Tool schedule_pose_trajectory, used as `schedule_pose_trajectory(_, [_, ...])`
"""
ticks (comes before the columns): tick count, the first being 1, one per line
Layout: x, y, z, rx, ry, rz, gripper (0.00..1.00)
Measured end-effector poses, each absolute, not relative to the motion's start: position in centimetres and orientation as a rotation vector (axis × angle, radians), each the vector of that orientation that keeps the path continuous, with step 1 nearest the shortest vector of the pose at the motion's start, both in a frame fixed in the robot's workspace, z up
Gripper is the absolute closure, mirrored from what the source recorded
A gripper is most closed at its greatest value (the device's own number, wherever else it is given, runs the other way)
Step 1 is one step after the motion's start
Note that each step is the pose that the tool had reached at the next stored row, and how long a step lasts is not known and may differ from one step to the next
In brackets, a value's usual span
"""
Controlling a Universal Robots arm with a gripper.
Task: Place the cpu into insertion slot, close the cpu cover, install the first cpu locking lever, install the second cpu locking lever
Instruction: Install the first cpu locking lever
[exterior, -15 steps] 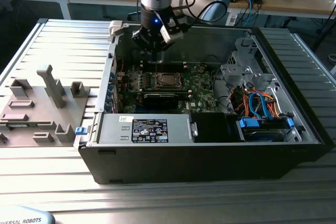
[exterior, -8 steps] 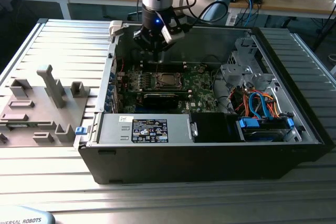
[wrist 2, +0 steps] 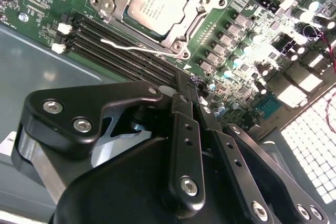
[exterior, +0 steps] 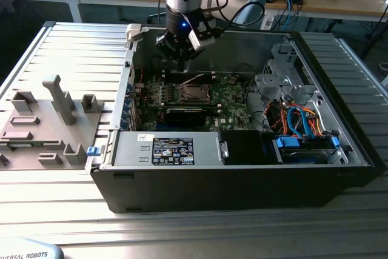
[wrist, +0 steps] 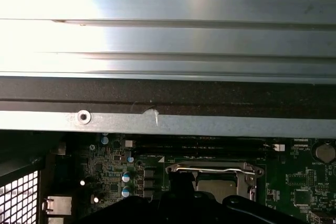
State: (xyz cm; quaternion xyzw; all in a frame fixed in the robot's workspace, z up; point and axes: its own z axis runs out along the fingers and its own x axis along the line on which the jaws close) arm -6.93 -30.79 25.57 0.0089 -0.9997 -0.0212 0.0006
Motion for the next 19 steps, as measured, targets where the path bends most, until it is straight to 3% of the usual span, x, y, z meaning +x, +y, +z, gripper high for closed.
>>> schedule_pose_trajectory(19, [-6.92,-30.68,24.95,0.028,-3.139,-0.066,0.89])
